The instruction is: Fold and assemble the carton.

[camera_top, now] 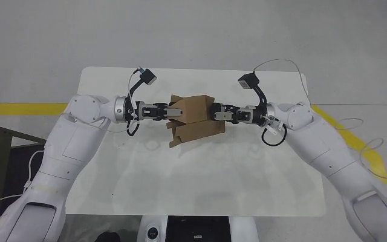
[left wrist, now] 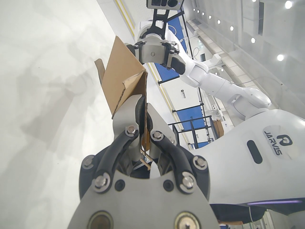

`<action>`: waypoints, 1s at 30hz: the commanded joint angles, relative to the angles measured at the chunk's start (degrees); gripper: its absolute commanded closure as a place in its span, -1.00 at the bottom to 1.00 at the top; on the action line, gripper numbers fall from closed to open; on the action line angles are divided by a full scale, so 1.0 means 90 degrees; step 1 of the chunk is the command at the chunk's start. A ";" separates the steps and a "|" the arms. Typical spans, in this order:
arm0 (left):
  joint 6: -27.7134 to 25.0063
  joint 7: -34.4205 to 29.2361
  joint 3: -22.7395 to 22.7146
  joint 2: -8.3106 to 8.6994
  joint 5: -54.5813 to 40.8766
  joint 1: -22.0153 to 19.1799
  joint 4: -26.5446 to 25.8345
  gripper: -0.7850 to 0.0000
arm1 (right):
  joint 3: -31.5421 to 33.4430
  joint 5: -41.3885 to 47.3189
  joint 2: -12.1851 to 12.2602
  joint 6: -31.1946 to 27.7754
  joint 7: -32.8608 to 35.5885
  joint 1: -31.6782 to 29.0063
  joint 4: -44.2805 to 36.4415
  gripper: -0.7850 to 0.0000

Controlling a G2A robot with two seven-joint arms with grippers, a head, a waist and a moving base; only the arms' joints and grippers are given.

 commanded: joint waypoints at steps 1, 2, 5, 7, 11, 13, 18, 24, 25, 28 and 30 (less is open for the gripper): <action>-0.0012 -0.0045 -0.0012 0.0003 -0.0036 0.0009 -0.0037 1.00 | -0.0069 0.0059 -0.0027 0.0009 0.0010 0.0044 0.0031 -0.63; -0.0015 -0.0064 -0.0016 0.0004 -0.0050 0.0016 -0.0053 1.00 | -0.0102 0.0084 -0.0040 0.0015 0.0015 0.0063 0.0039 -0.62; -0.0012 -0.0096 -0.0024 0.0006 -0.0060 0.0030 -0.0091 1.00 | -0.0193 0.0177 -0.0080 0.0022 0.0023 0.0111 0.0062 -0.61; -0.0011 -0.0105 -0.0027 0.0007 -0.0066 0.0039 -0.0109 1.00 | -0.0242 0.0268 -0.0107 0.0028 0.0028 0.0135 0.0076 -0.59; -0.0001 -0.0135 -0.0027 0.0007 -0.0069 0.0045 -0.0130 1.00 | -0.0342 0.0409 -0.0157 0.0076 0.0077 0.0175 0.0100 -0.49; -0.0002 -0.0135 -0.0030 0.0005 -0.0086 0.0049 -0.0129 1.00 | -0.0376 0.0497 -0.0181 0.0096 0.0097 0.0187 0.0100 -0.30; -0.0006 -0.0141 -0.0042 0.0008 -0.0077 0.0069 -0.0116 1.00 | -0.0377 0.0697 -0.0208 0.0115 0.0117 0.0182 0.0126 0.04; -0.0002 -0.0149 -0.0059 0.0012 -0.0055 0.0083 -0.0119 1.00 | -0.0356 0.0694 -0.0211 0.0269 0.0270 0.0215 0.0137 0.08; -0.0004 -0.0150 -0.0059 0.0012 -0.0055 0.0088 -0.0126 1.00 | -0.0360 0.0678 -0.0216 0.0289 0.0291 0.0226 0.0133 0.08; -0.0001 -0.0155 -0.0054 0.0010 -0.0059 0.0102 -0.0137 1.00 | -0.0380 0.0643 -0.0246 0.0320 0.0321 0.0269 0.0139 0.11; 0.0004 -0.0156 -0.0053 0.0011 -0.0042 0.0102 -0.0144 1.00 | -0.0399 0.0623 -0.0274 0.0320 0.0321 0.0300 0.0163 0.14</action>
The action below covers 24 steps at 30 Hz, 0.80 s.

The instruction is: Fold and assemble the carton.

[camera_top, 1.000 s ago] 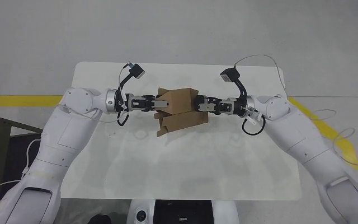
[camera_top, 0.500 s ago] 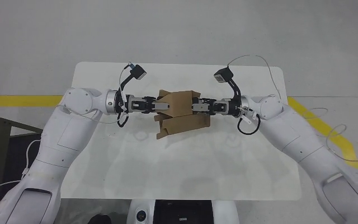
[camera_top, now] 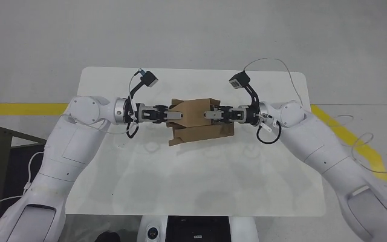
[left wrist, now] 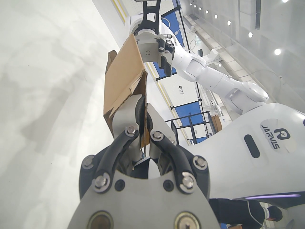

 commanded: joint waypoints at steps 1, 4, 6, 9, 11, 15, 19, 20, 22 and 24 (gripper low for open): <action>0.0007 0.0003 0.0001 -0.0001 0.0011 0.0001 -0.0006 1.00 | -0.0022 -0.0018 -0.0031 -0.0007 -0.0008 0.0032 0.0022 0.16; 0.0010 0.0011 -0.0001 -0.0002 0.0005 0.0004 -0.0009 1.00 | -0.0064 -0.0048 -0.0078 -0.0028 -0.0028 0.0060 0.0053 0.21; 0.0015 0.0019 -0.0004 -0.0003 0.0007 0.0005 -0.0005 1.00 | -0.0096 -0.0068 -0.0106 -0.0052 -0.0053 0.0066 0.0075 0.22; 0.0029 0.0017 -0.0003 -0.0003 0.0009 0.0006 -0.0007 1.00 | -0.0134 -0.0089 -0.0138 -0.0074 -0.0075 0.0075 0.0114 0.29; 0.0034 0.0012 -0.0006 -0.0003 0.0006 0.0004 -0.0007 1.00 | -0.0160 -0.0109 -0.0158 -0.0083 -0.0083 0.0084 0.0140 0.37; 0.0035 0.0009 -0.0008 -0.0004 0.0006 0.0004 -0.0005 1.00 | -0.0198 -0.0116 -0.0193 -0.0087 -0.0088 0.0107 0.0186 0.79; 0.0044 -0.0001 -0.0007 -0.0005 0.0003 0.0005 0.0000 1.00 | -0.0224 -0.0123 -0.0218 -0.0090 -0.0091 0.0127 0.0216 1.00; 0.0043 -0.0003 -0.0008 -0.0006 0.0002 0.0005 0.0002 1.00 | -0.0229 -0.0125 -0.0223 -0.0091 -0.0091 0.0132 0.0225 1.00; 0.0053 -0.0013 -0.0007 -0.0006 -0.0003 0.0005 0.0006 0.69 | -0.0239 -0.0120 -0.0232 -0.0085 -0.0085 0.0138 0.0251 1.00; 0.0055 -0.0011 -0.0012 -0.0007 -0.0030 0.0008 0.0011 -0.18 | -0.0245 -0.0109 -0.0240 -0.0077 -0.0077 0.0143 0.0270 1.00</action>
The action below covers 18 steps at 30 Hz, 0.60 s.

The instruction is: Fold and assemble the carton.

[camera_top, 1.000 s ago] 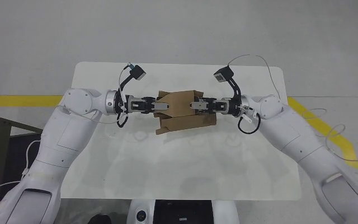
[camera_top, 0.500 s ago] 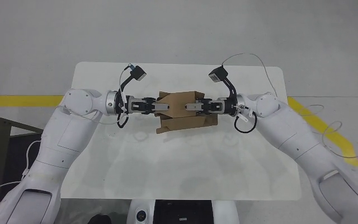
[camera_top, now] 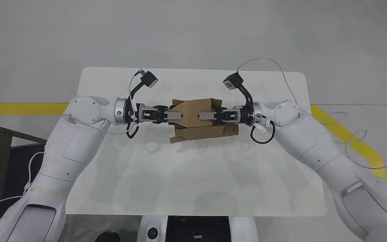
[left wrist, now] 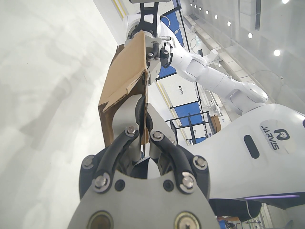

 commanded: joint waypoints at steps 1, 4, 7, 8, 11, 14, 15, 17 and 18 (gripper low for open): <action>0.0017 0.0002 -0.0010 0.0000 -0.0031 0.0003 0.0009 -0.87 | -0.0005 0.0002 -0.0007 0.0010 0.0011 0.0005 0.0025 1.00; 0.0047 -0.0012 -0.0034 0.0000 -0.0138 0.0010 0.0002 -1.00 | -0.0015 -0.0029 -0.0016 0.0024 0.0024 0.0015 0.0070 1.00; 0.0076 -0.0055 -0.0070 0.0002 -0.0266 0.0011 -0.0023 -1.00 | -0.0026 -0.0069 -0.0028 0.0020 0.0019 0.0018 0.0131 1.00; 0.0087 -0.0070 -0.0082 0.0003 -0.0301 0.0014 -0.0032 -1.00 | -0.0032 -0.0090 -0.0034 0.0013 0.0013 0.0020 0.0150 1.00; 0.0107 -0.0110 -0.0118 0.0007 -0.0412 0.0030 -0.0068 -1.00 | -0.0050 -0.0104 -0.0058 -0.0008 -0.0008 0.0016 0.0187 1.00; 0.0162 -0.0130 -0.0160 0.0009 -0.0552 0.0049 -0.0101 -1.00 | -0.0073 -0.0154 -0.0091 -0.0043 -0.0044 0.0019 0.0246 1.00; 0.0178 -0.0139 -0.0176 0.0010 -0.0594 0.0055 -0.0117 -1.00 | -0.0082 -0.0179 -0.0103 -0.0061 -0.0061 0.0021 0.0269 1.00; 0.0217 -0.0177 -0.0204 0.0013 -0.0701 0.0070 -0.0160 -1.00 | -0.0096 -0.0216 -0.0131 -0.0099 -0.0100 0.0026 0.0311 1.00; 0.0241 -0.0203 -0.0219 0.0014 -0.0750 0.0077 -0.0180 -1.00 | -0.0104 -0.0239 -0.0146 -0.0119 -0.0120 0.0028 0.0339 1.00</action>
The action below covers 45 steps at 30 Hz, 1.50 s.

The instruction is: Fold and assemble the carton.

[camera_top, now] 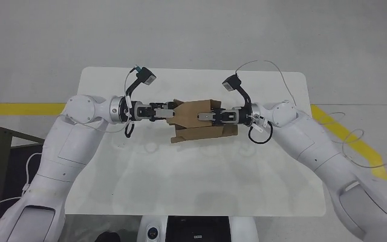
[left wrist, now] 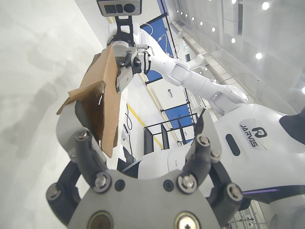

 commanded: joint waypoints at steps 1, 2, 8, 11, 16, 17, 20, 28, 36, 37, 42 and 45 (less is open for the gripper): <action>0.0046 -0.0047 -0.0032 0.0004 -0.0105 0.0014 -0.0042 -1.00 | -0.0015 -0.0037 -0.0029 -0.0038 -0.0038 0.0005 0.0054 1.00; 0.0063 -0.0061 -0.0050 0.0005 -0.0163 0.0024 -0.0066 -1.00 | -0.0022 -0.0062 -0.0046 -0.0062 -0.0062 0.0010 0.0082 1.00; 0.0215 -0.0145 -0.0127 0.0008 -0.0443 0.0067 -0.0170 -1.00 | -0.0062 -0.0108 -0.0159 -0.0160 -0.0160 0.0027 0.0230 1.00; 0.0267 -0.0134 -0.0141 0.0001 -0.0519 0.0056 -0.0216 -1.00 | -0.0087 -0.0120 -0.0222 -0.0184 -0.0184 0.0027 0.0276 1.00; 0.0319 -0.0120 -0.0097 -0.0027 -0.0622 0.0019 -0.0319 -1.00 | -0.0125 -0.0180 -0.0326 -0.0207 -0.0207 0.0046 0.0341 1.00; 0.0317 -0.0114 -0.0086 -0.0033 -0.0624 0.0015 -0.0333 -1.00 | -0.0130 -0.0194 -0.0345 -0.0210 -0.0211 0.0053 0.0346 1.00; 0.0317 -0.0096 -0.0043 -0.0048 -0.0571 -0.0002 -0.0360 -1.00 | -0.0139 -0.0224 -0.0395 -0.0208 -0.0208 0.0071 0.0360 1.00; 0.0051 0.0104 0.0030 -0.0063 0.0130 -0.0046 -0.0518 -1.00 | -0.0136 -0.0320 -0.0483 -0.0211 -0.0211 0.0089 0.0371 1.00; -0.0177 0.0516 -0.0005 -0.0041 0.0960 0.0043 -0.0820 -1.00 | -0.0106 -0.0392 -0.0526 -0.0189 -0.0189 0.0088 0.0337 1.00; -0.0202 0.0551 -0.0011 -0.0037 0.1038 0.0060 -0.0863 -1.00 | -0.0100 -0.0406 -0.0529 -0.0186 -0.0186 0.0090 0.0335 1.00; -0.0238 0.0674 -0.0040 -0.0022 0.1252 0.0138 -0.1017 -1.00 | -0.0071 -0.0420 -0.0541 -0.0171 -0.0172 0.0079 0.0329 1.00; -0.0234 0.0733 -0.0096 -0.0013 0.1206 0.0158 -0.1043 -1.00 | -0.0035 -0.0419 -0.0538 -0.0178 -0.0179 0.0072 0.0372 1.00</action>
